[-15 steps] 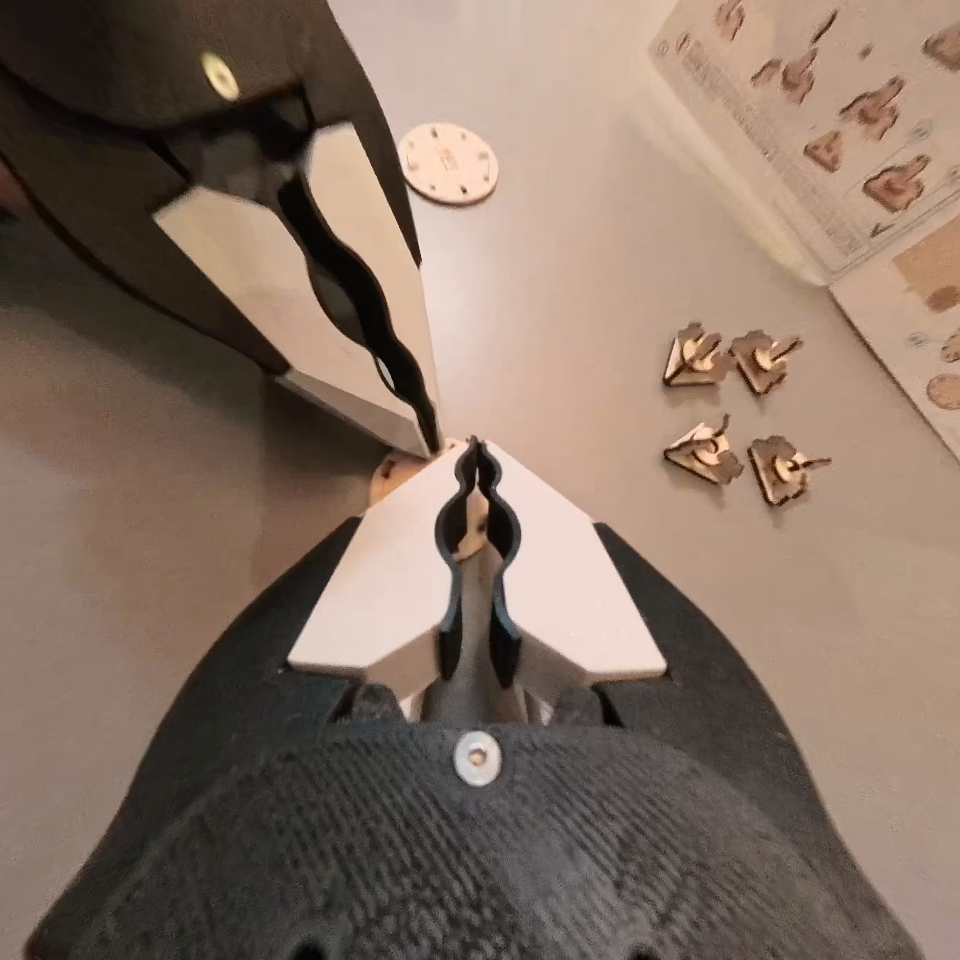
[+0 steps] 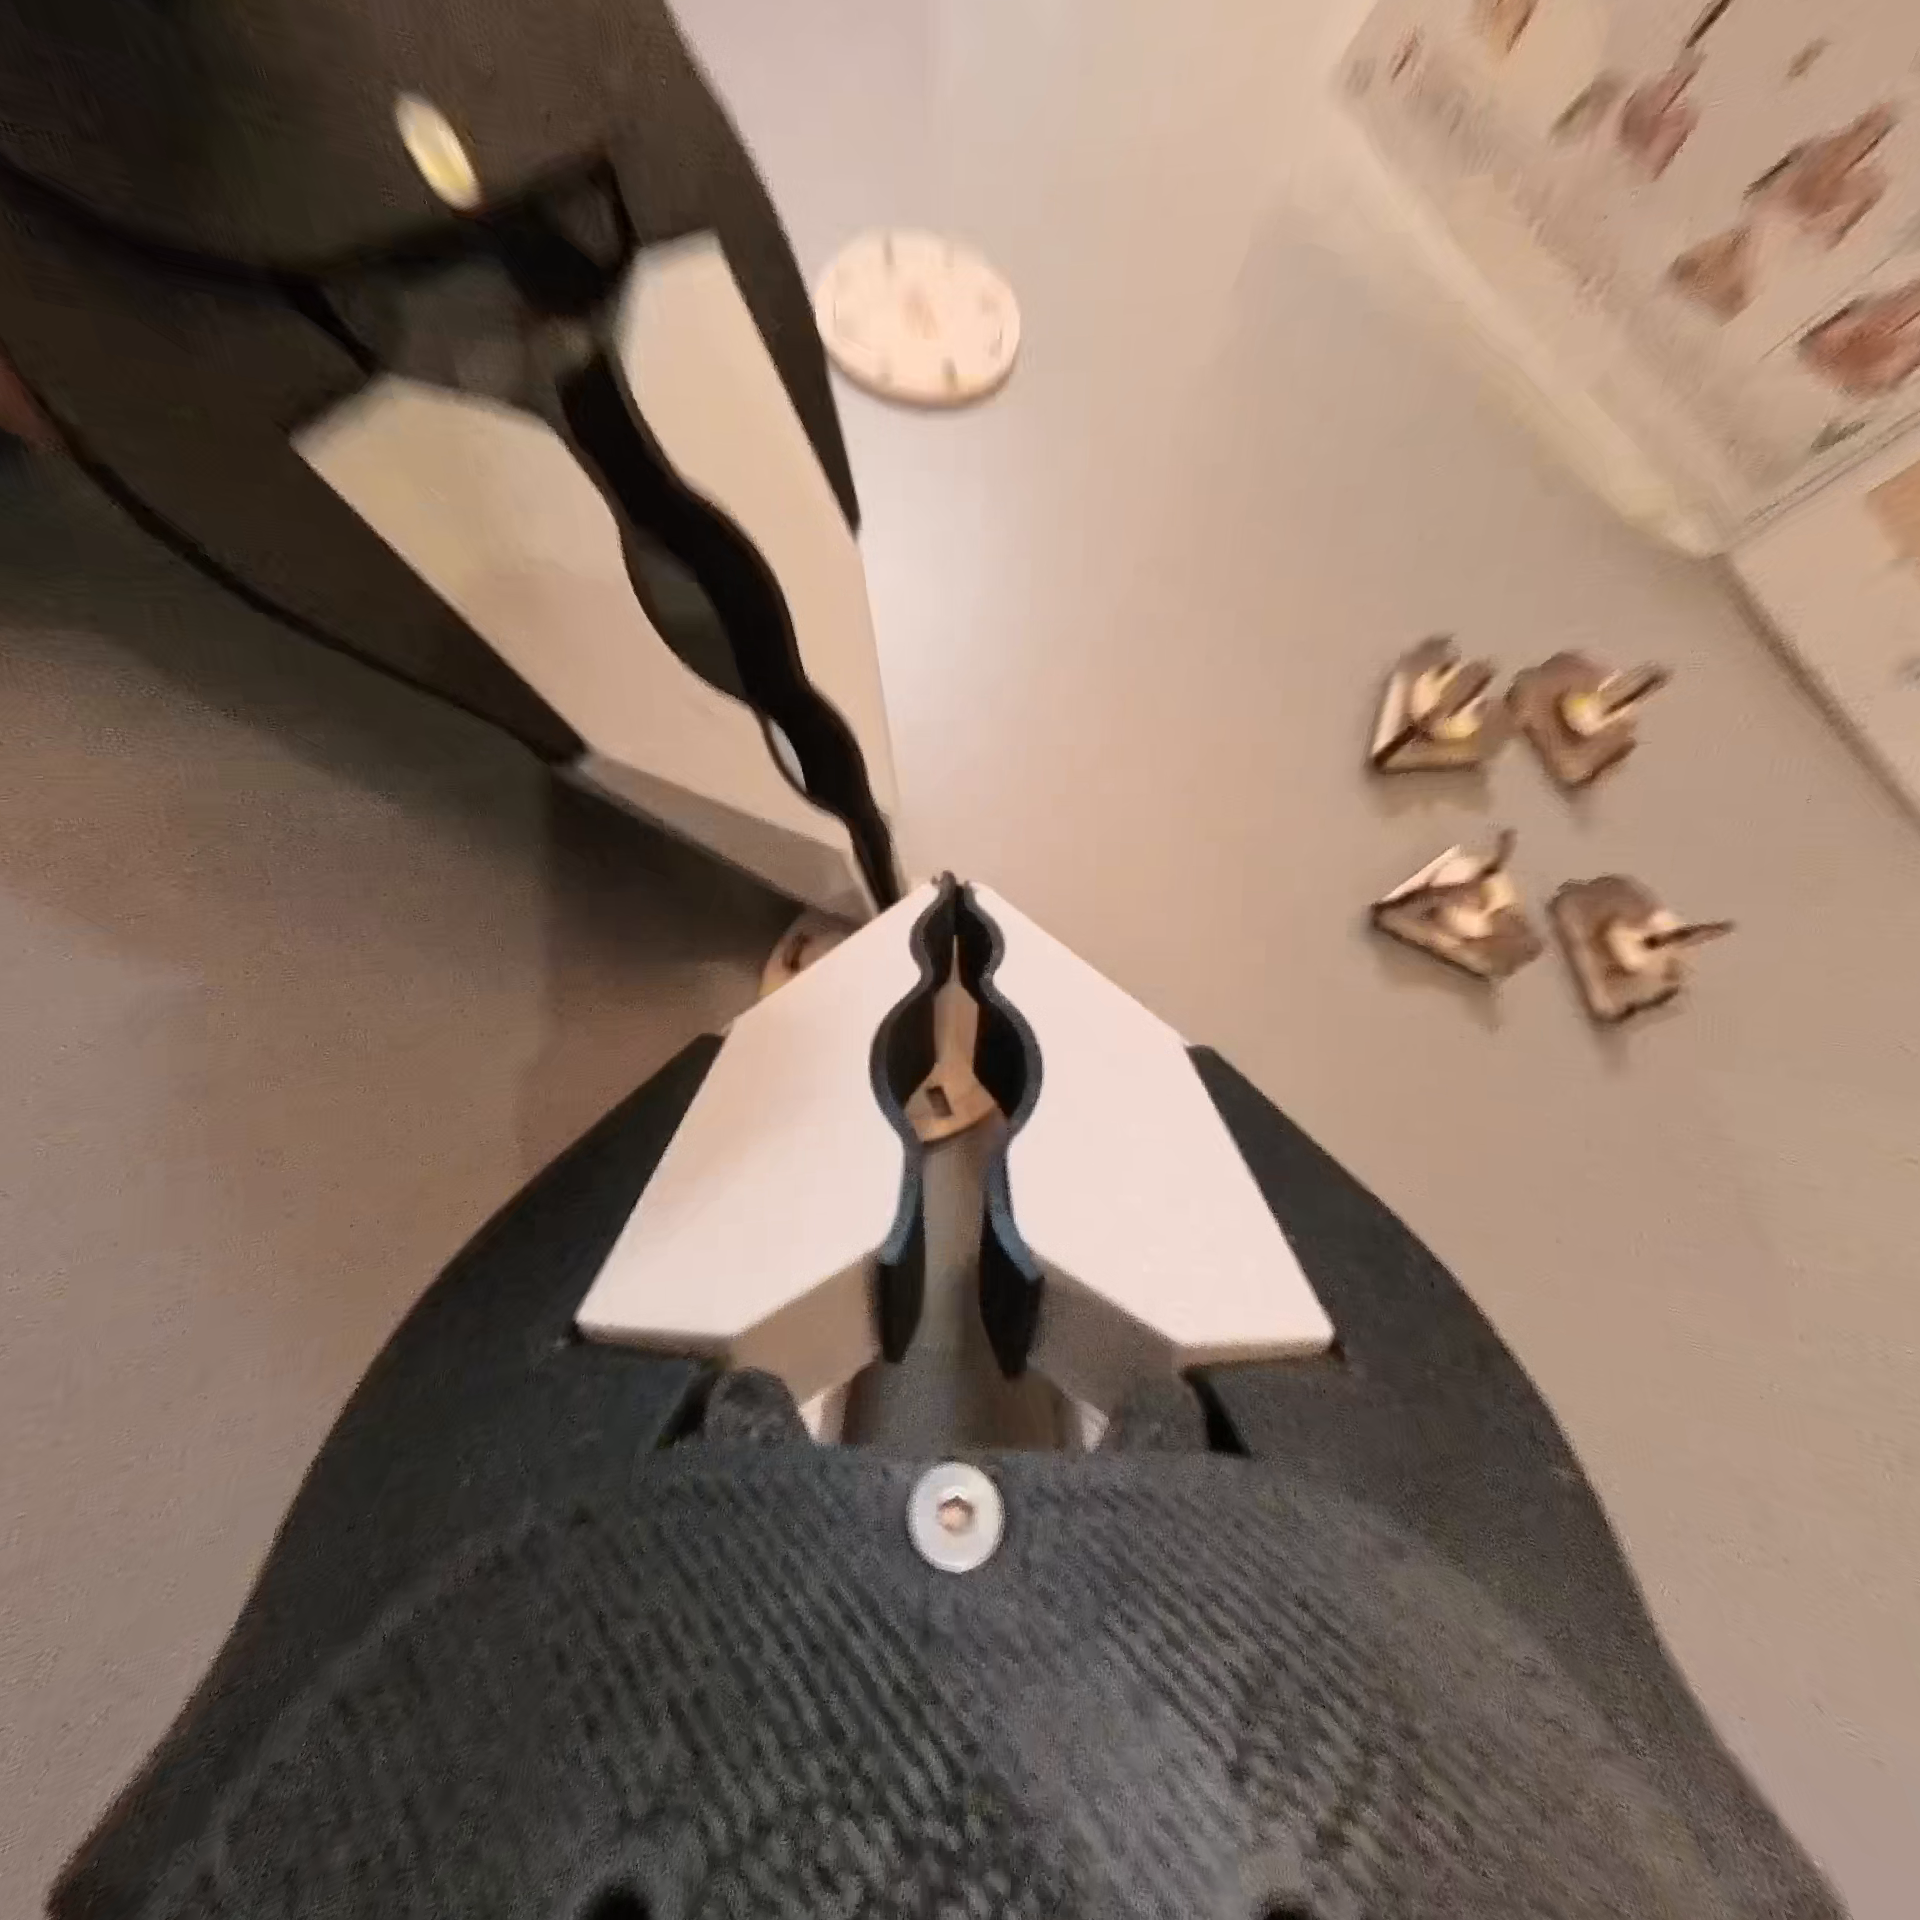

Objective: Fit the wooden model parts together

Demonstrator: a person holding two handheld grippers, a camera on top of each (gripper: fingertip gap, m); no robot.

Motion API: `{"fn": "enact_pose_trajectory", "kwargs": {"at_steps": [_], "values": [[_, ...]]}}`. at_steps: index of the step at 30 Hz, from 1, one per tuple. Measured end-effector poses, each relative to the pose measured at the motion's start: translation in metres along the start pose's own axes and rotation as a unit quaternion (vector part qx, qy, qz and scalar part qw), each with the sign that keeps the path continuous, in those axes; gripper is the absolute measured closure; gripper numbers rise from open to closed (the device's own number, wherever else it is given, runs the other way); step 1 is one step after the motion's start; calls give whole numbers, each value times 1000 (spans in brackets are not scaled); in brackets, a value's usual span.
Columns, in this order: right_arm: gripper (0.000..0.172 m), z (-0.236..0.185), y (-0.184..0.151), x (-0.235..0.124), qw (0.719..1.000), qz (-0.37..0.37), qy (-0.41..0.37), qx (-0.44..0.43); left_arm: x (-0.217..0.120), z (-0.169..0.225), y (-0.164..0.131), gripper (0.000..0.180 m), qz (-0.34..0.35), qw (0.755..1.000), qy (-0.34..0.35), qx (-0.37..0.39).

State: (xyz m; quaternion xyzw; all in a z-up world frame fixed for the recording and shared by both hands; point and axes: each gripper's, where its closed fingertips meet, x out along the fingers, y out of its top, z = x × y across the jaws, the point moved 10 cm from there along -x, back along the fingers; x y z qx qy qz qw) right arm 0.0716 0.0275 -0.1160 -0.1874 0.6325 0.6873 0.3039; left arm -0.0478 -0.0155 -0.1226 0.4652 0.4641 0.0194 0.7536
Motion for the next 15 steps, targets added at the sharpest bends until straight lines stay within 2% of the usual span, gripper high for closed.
{"fn": "enact_pose_trajectory", "kwargs": {"at_steps": [2,4,7,10,15], "values": [[172,0,-1,3,1000,-3,7,11,0,0,0,180,0,1000,0,0],[172,3,-1,0,1000,-5,-20,-5,0,0,0,180,0,1000,0,0],[172,1,6,-9,999,34,-12,3,0,0,0,180,0,1000,1,1],[172,-2,-2,5,1000,-13,9,6,0,0,0,180,0,1000,1,0],[172,1,2,-3,1000,19,-20,-2,0,0,0,180,0,1000,1,0]]}}
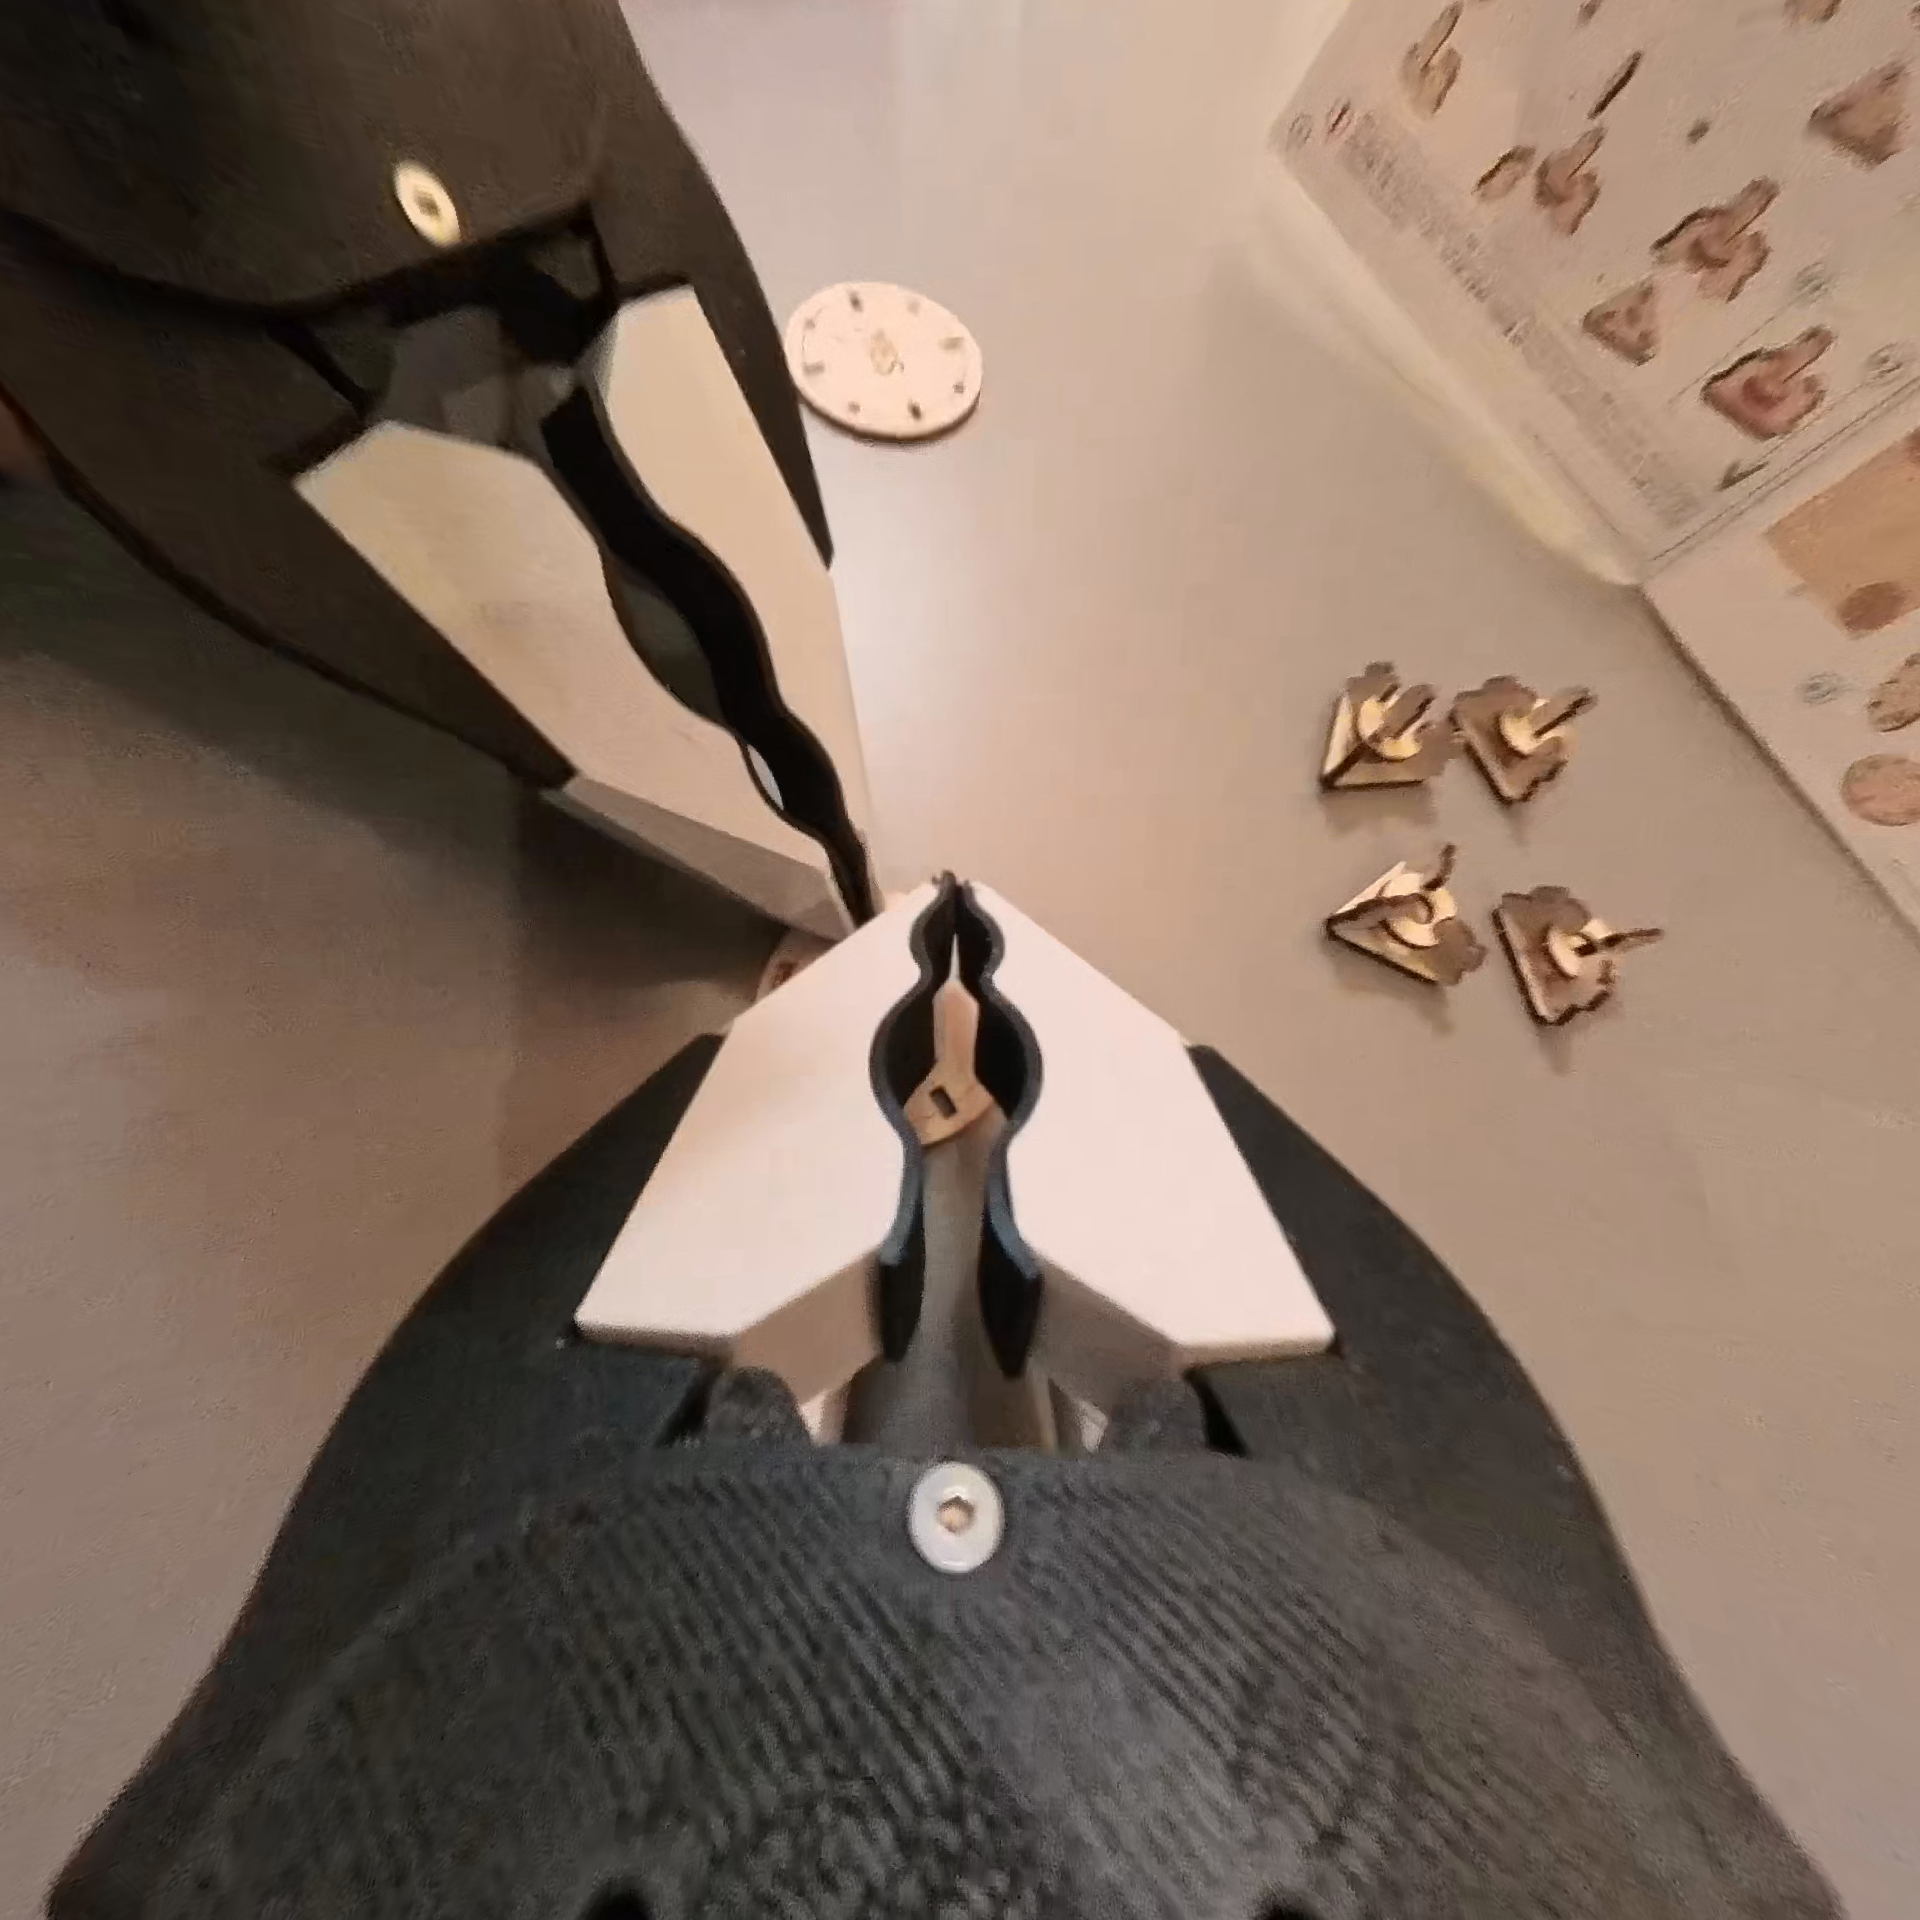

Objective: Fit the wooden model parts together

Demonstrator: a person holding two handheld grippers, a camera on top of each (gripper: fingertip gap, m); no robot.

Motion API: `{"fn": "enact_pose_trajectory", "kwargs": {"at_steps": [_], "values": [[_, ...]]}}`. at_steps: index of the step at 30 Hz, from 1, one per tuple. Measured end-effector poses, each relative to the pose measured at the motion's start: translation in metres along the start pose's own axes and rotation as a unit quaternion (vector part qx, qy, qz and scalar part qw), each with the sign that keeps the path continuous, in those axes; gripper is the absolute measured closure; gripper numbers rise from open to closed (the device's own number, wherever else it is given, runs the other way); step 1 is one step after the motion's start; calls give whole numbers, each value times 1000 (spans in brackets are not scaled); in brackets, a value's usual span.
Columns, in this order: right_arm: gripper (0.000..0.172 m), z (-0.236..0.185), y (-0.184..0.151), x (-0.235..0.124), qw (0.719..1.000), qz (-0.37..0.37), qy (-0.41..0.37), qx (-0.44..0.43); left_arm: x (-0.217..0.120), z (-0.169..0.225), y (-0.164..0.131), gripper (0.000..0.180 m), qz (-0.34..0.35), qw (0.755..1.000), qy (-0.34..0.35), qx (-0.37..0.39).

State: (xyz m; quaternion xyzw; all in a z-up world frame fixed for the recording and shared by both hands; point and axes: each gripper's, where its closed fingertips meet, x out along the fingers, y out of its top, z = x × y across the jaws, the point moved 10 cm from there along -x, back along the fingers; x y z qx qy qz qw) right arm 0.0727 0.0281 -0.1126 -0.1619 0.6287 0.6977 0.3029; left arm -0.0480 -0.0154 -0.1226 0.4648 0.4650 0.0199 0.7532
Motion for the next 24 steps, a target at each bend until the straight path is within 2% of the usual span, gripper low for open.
{"fn": "enact_pose_trajectory", "kwargs": {"at_steps": [3,6,10,13,18,24], "values": [[172,8,4,-11,999,45,-6,20,0,0,0,180,0,1000,-1,-1],[171,17,-4,-11,998,36,0,44,0,-1,0,180,0,1000,-4,-5],[116,15,-11,-8,996,30,65,49,-1,0,0,180,1,1000,-6,-2],[97,8,-12,-6,995,15,91,34,-1,1,0,180,4,1000,-6,2],[103,-1,-15,0,997,-21,79,-4,-5,-5,0,180,23,999,-13,-27],[112,0,-15,0,995,-27,96,18,-11,-19,-1,180,56,993,-40,-95]]}}
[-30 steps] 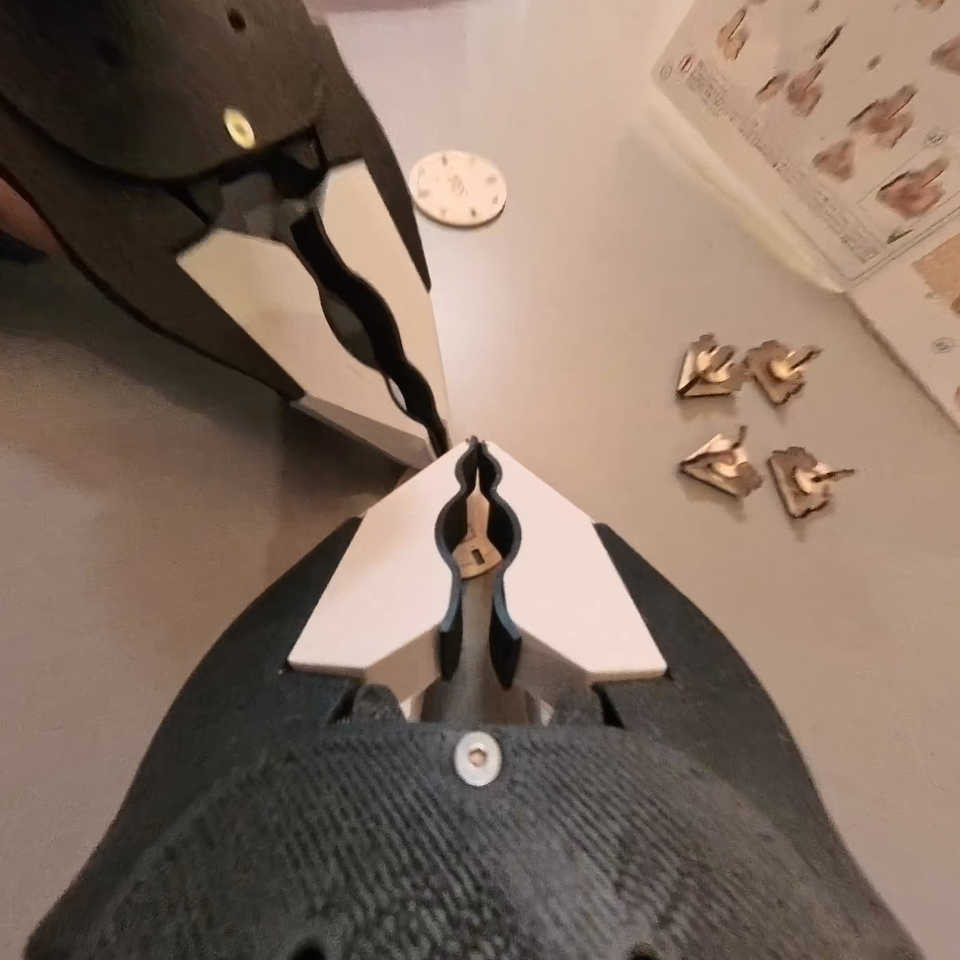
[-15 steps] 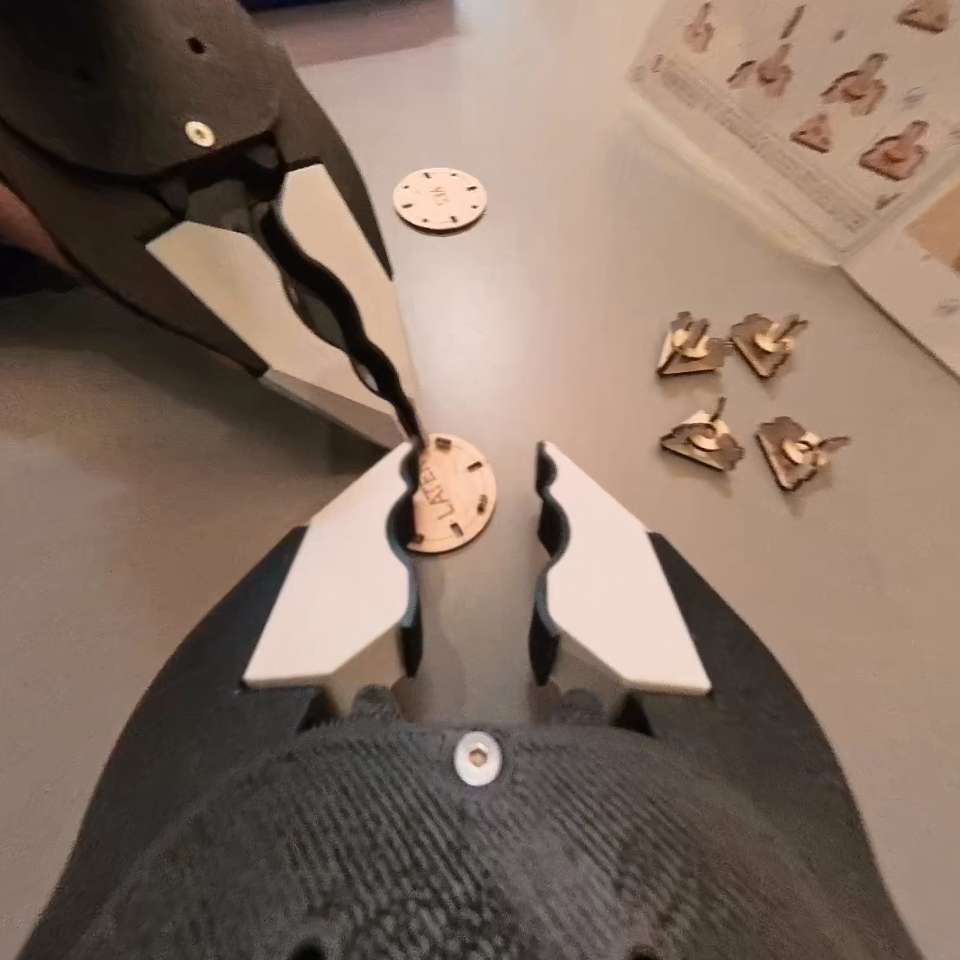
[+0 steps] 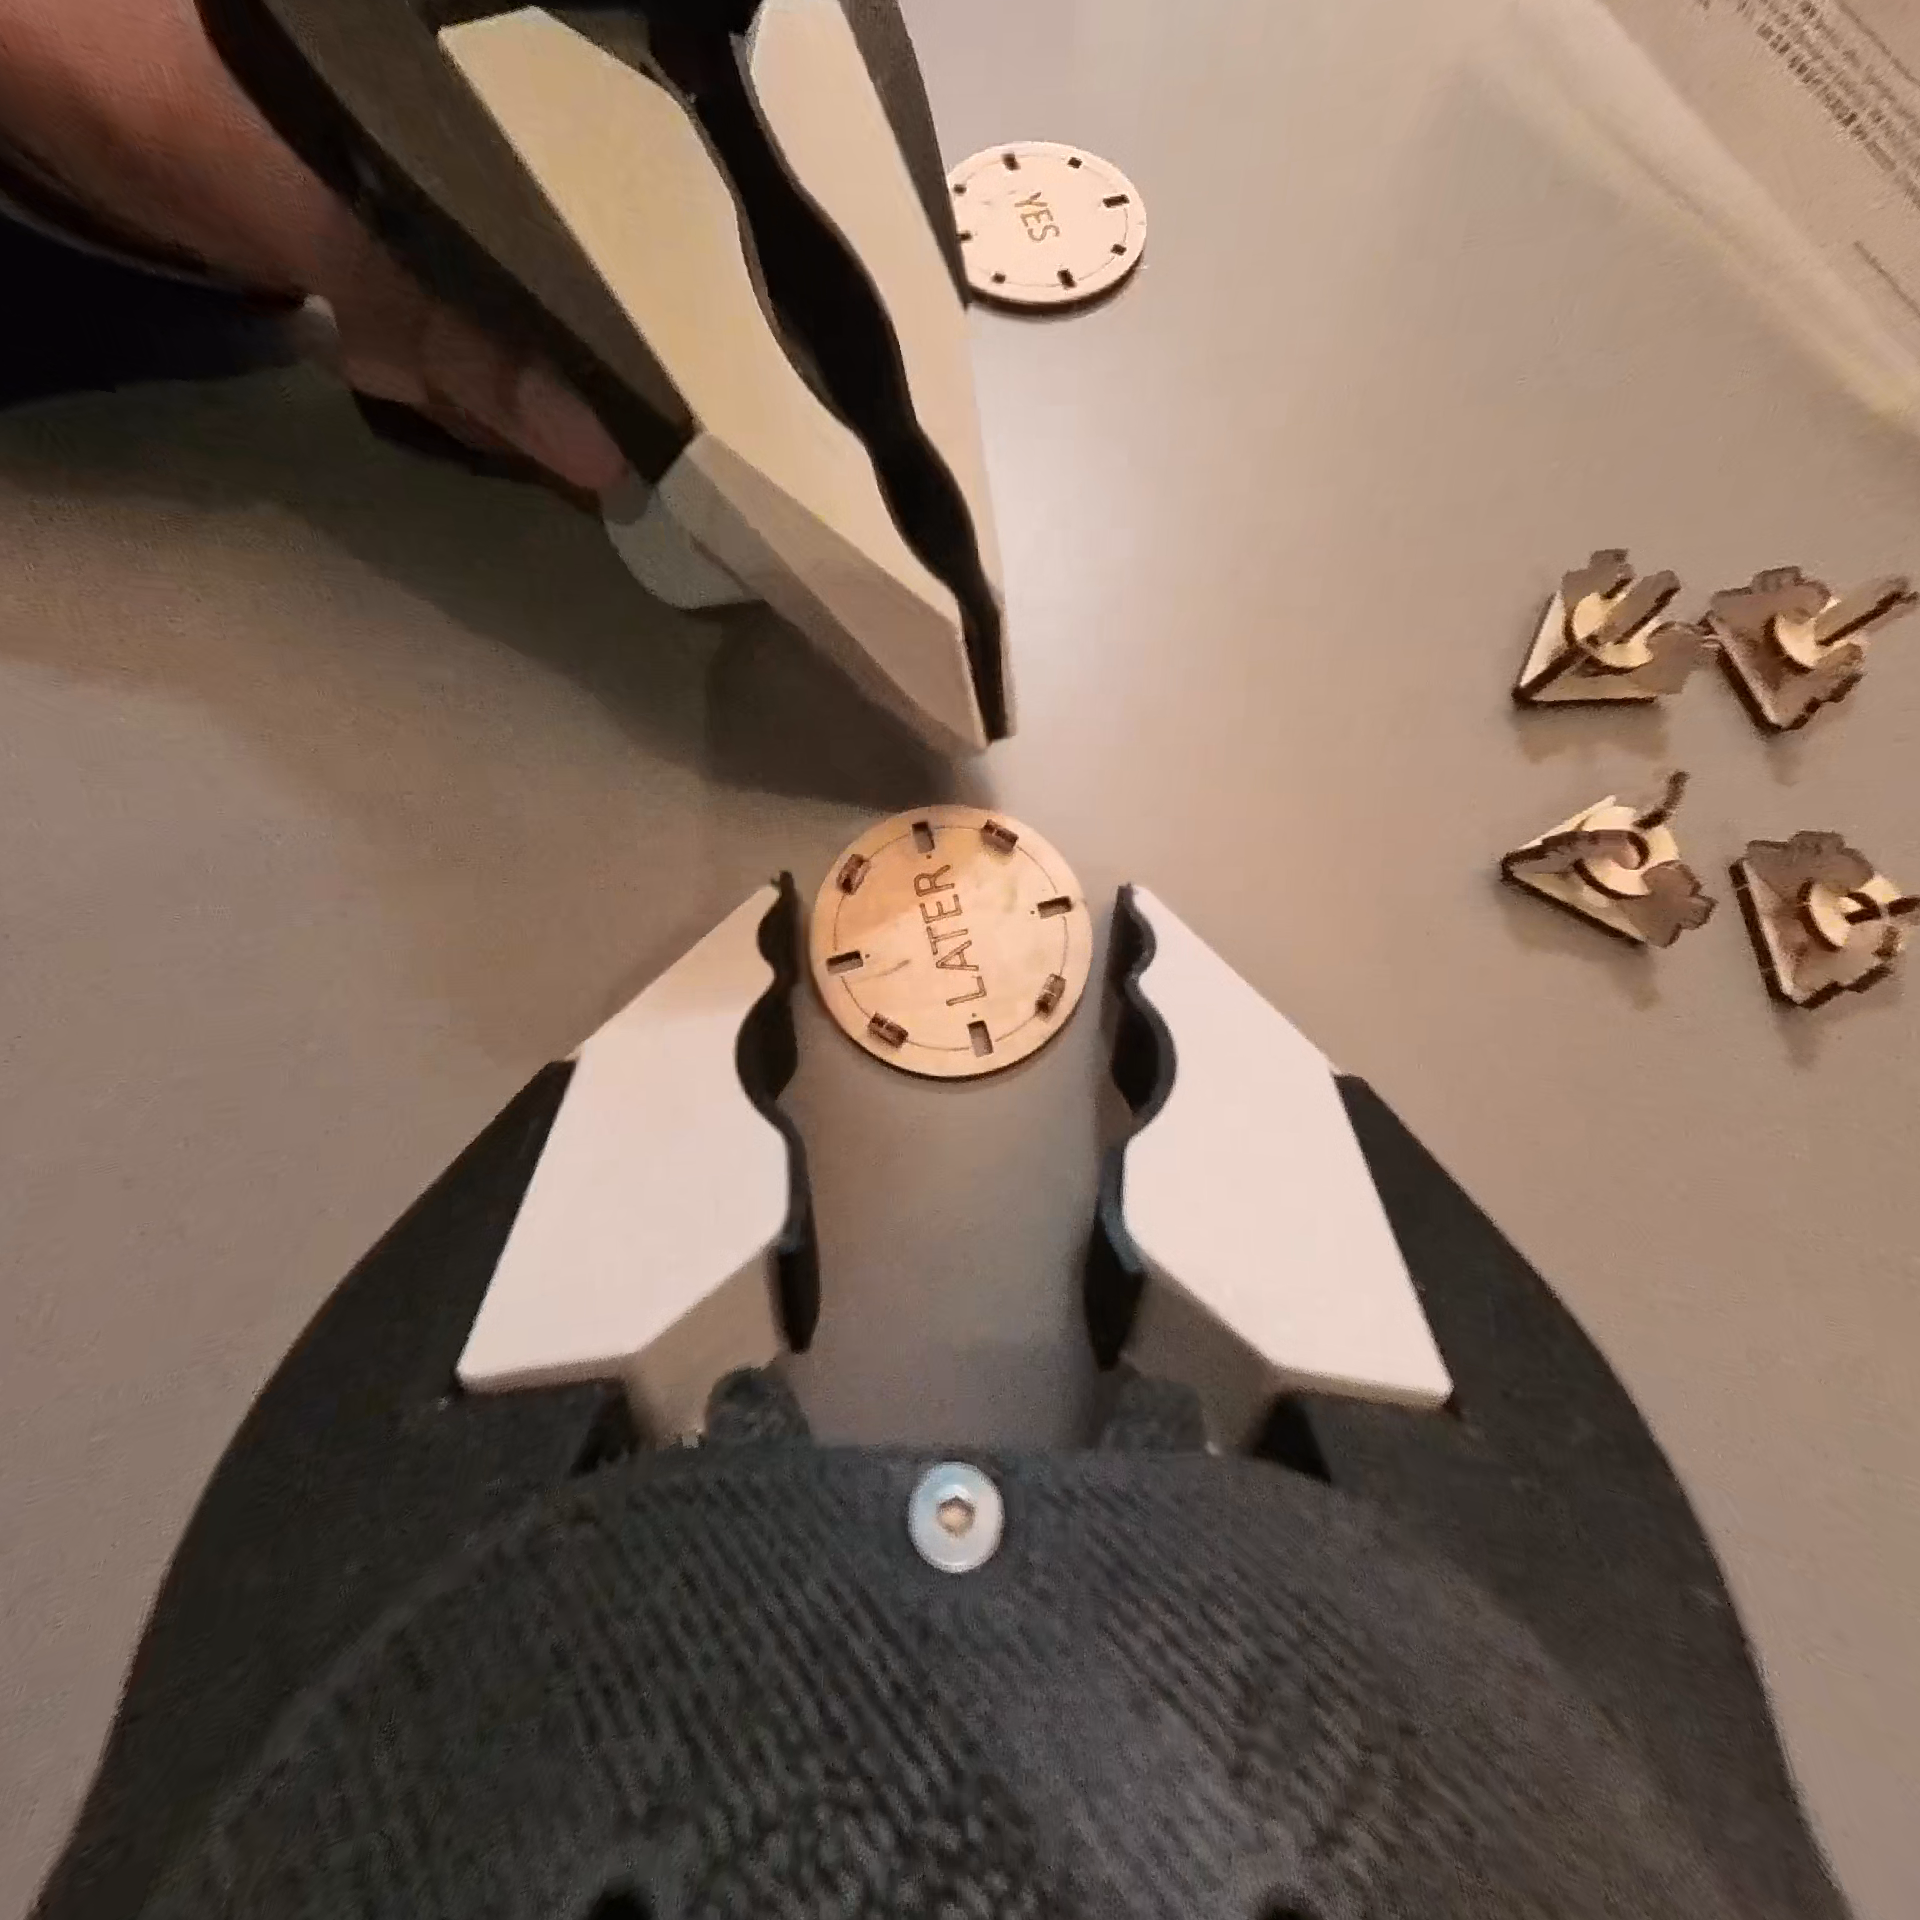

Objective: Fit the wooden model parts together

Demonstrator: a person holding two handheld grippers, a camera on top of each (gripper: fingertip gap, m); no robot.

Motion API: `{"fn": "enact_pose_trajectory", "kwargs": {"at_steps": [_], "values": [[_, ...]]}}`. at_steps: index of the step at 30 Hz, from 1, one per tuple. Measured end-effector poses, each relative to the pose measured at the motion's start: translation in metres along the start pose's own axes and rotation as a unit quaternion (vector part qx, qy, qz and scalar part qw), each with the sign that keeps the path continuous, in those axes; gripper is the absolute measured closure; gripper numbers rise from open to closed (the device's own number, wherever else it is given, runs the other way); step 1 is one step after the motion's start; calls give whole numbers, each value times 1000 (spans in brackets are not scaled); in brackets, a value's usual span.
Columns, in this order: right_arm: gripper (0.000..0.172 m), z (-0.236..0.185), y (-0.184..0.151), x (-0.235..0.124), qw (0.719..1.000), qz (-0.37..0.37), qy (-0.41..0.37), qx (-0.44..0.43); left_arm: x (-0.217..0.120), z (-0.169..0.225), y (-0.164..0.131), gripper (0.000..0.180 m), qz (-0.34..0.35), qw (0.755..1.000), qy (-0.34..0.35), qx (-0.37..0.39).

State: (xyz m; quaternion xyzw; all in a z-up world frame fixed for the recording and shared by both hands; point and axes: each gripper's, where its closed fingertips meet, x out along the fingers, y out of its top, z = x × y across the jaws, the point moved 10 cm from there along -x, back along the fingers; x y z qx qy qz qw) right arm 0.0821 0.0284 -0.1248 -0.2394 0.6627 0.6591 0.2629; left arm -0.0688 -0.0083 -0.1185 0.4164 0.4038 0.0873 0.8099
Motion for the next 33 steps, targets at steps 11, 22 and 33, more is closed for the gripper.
{"fn": "enact_pose_trajectory", "kwargs": {"at_steps": [11,22,33], "values": [[120,0,10,-13,997,67,-18,-27,-8,-8,1,169,43,998,-12,-42],[121,-15,26,-41,967,183,-103,-145,-24,-6,11,165,153,952,-218,-152],[121,-20,28,-42,958,190,-125,-173,-33,2,15,159,195,939,-256,-120]]}}
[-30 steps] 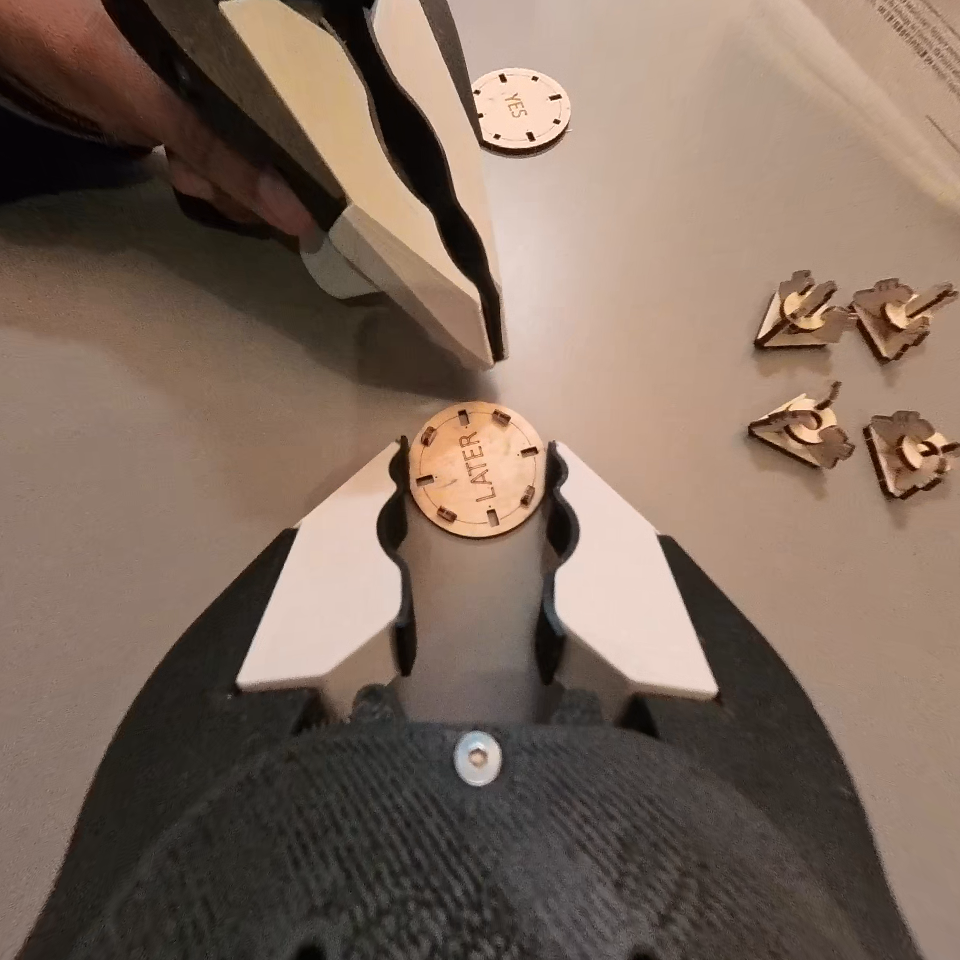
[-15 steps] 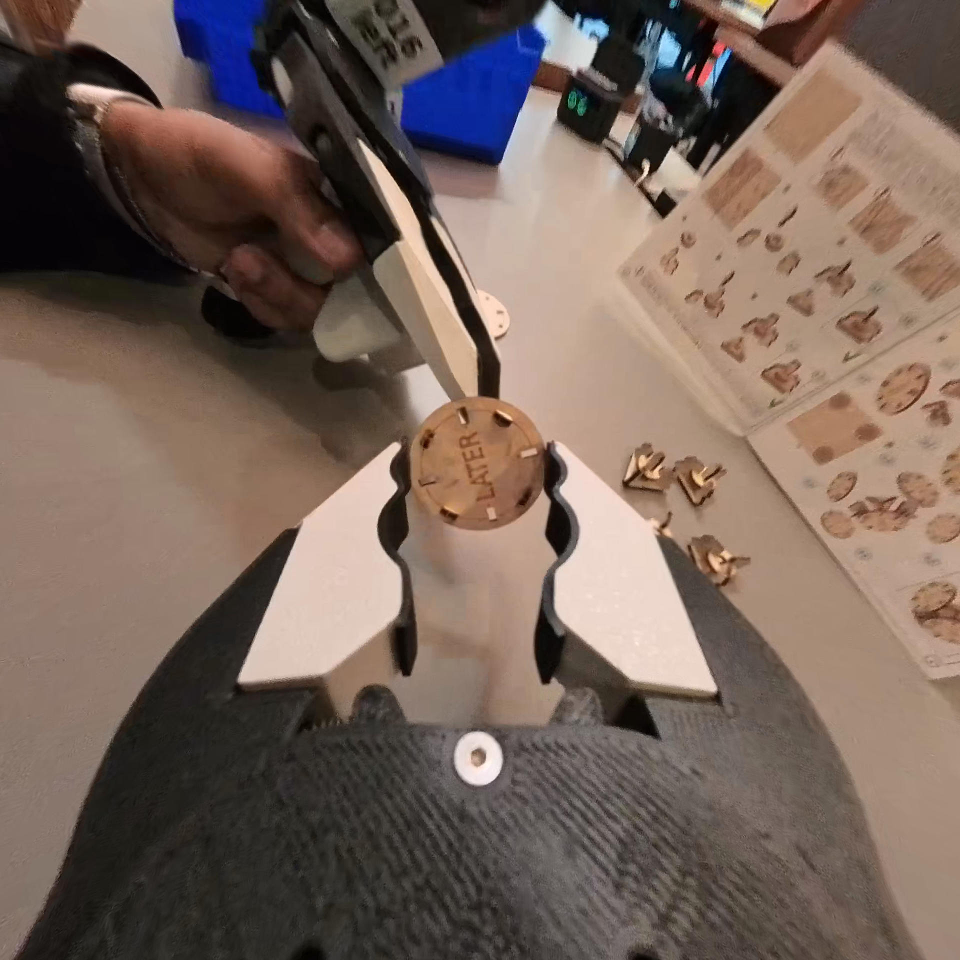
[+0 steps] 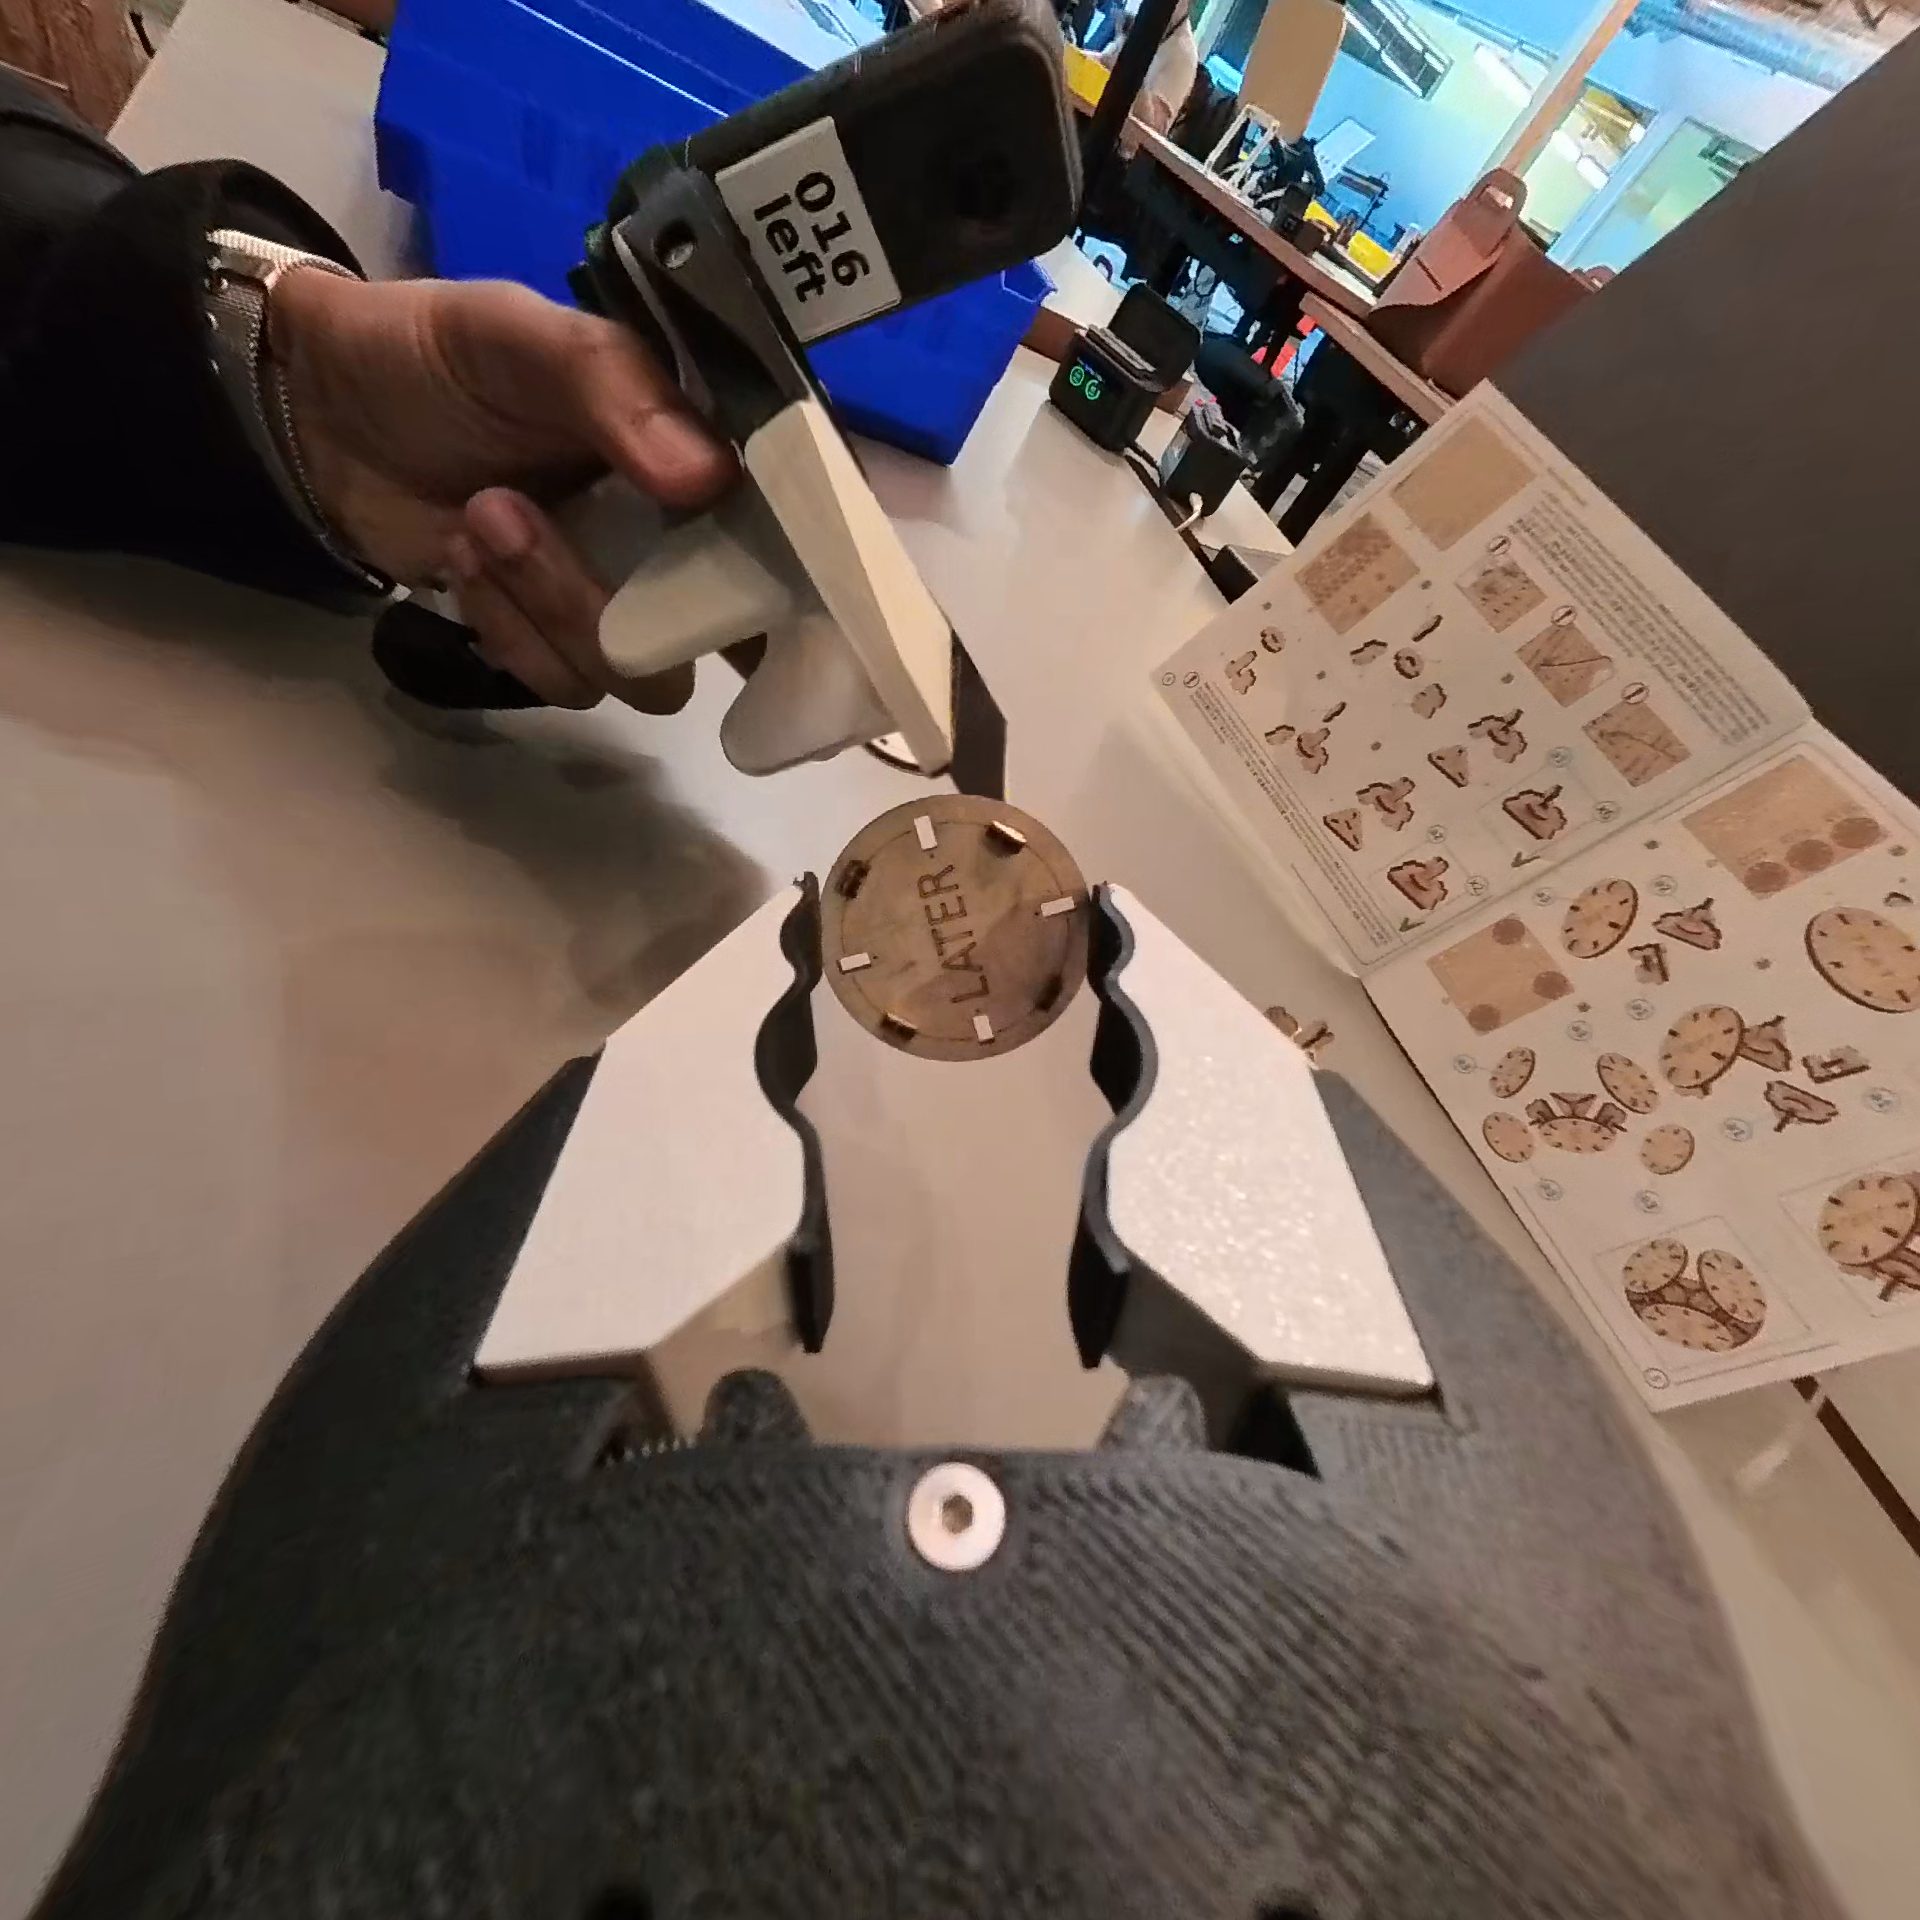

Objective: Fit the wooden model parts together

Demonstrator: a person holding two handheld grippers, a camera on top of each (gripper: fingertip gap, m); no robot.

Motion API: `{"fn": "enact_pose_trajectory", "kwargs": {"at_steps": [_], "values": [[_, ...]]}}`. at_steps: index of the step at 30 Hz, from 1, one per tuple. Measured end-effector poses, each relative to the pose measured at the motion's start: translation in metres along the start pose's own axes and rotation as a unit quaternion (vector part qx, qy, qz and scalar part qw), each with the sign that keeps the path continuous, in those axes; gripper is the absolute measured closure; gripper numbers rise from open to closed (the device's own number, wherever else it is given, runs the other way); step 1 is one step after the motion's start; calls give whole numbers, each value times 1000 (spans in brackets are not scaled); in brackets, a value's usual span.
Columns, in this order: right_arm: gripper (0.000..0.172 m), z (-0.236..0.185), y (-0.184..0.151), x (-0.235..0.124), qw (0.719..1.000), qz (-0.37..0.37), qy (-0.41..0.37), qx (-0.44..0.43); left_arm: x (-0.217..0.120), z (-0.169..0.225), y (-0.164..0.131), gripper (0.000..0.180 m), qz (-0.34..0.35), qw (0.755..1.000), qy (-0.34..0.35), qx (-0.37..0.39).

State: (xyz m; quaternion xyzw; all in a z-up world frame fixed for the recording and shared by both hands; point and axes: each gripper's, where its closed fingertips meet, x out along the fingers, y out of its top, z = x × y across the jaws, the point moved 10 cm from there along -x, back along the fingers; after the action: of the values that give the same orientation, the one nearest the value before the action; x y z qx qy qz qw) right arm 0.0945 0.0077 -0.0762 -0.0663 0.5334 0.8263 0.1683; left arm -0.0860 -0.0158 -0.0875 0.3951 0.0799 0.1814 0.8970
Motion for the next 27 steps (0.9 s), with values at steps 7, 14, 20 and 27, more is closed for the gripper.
{"fn": "enact_pose_trajectory", "kwargs": {"at_steps": [7,14,20,27], "values": [[121,-3,0,2,1000,-8,-17,-21,2,1,-2,176,-16,997,49,51],[129,5,0,-4,998,40,-15,36,3,5,-4,180,-35,985,103,136],[135,13,-2,-9,995,60,7,81,8,14,-7,180,-52,971,112,203],[150,11,0,-12,993,75,41,86,6,20,-7,180,-39,970,86,224]]}}
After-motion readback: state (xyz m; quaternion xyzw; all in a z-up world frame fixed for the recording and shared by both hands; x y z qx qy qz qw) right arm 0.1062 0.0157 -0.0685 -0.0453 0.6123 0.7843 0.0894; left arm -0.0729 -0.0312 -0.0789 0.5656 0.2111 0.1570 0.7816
